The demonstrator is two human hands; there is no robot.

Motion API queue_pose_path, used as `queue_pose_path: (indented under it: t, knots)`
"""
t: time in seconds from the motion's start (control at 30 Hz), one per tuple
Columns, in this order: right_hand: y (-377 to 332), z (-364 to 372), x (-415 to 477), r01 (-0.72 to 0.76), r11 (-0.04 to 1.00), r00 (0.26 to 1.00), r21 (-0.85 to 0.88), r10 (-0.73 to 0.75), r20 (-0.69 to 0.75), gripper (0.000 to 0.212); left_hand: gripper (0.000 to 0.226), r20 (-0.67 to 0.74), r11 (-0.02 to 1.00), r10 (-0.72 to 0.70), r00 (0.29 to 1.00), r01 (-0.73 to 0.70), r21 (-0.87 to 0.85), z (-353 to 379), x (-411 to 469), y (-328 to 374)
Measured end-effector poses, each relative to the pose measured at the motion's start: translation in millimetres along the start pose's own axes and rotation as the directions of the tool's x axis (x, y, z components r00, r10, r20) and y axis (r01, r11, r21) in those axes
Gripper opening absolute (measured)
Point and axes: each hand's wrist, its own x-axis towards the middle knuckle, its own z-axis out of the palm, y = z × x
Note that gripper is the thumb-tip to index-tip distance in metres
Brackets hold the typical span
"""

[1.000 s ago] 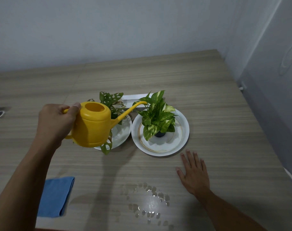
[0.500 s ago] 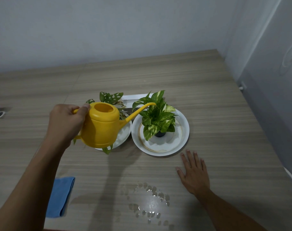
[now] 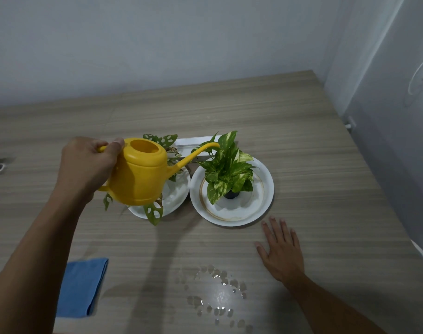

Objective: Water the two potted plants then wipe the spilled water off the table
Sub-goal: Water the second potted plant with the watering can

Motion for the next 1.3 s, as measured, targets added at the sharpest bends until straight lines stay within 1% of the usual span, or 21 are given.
queue_pose_path:
  t: [0.37,0.47,0.63,0.9,1.03,1.2,1.3]
  knots:
    - [0,1,0,-0.004,1.000,1.000,-0.021,0.004,0.011,0.068,0.042,0.018,1.000,-0.003,1.000,0.003,-0.010,-6,-4,8]
    - [0,0,-1,-0.005,1.000,1.000,-0.017,0.005,0.004,0.067,0.039,0.028,1.000,-0.007,1.000,0.007,0.000,-9,-4,8]
    - [0,-1,0,-0.005,1.000,1.000,-0.006,0.005,-0.002,0.067,0.039,0.020,0.999,-0.024,1.000,0.024,0.023,-13,-2,8]
    - [0,1,-1,-0.004,1.000,1.000,-0.007,0.004,0.002,0.068,0.046,0.048,0.998,-0.009,0.999,0.006,0.059,-16,-5,8]
    - [0,1,0,-0.006,1.000,1.000,-0.001,0.006,0.006,0.068,0.046,0.050,0.998,-0.002,0.999,-0.001,0.068,-16,-7,8]
    - [0,0,0,-0.002,1.000,1.000,0.001,0.002,0.003,0.068,0.048,0.047,0.999,0.010,0.999,-0.012,0.039,-14,-9,6]
    - [-1,-1,0,-0.006,1.000,1.000,0.004,0.006,0.002,0.068,0.052,0.032,0.998,0.009,0.999,-0.011,0.060,-12,-8,5]
